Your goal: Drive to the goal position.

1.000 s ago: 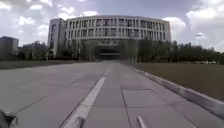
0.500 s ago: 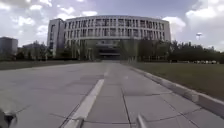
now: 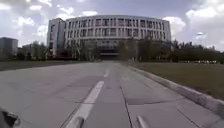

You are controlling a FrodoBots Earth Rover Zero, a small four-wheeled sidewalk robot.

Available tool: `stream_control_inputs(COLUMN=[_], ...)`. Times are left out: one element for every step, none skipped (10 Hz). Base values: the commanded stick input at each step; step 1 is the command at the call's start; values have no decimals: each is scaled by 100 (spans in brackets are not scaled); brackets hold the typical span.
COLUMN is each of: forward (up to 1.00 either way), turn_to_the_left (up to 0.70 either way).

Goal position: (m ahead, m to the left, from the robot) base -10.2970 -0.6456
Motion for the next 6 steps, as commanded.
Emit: stream_control_inputs(forward=[70,70,70,70,70,70], turn_to_the_left=[0,0,0,0,0,0])
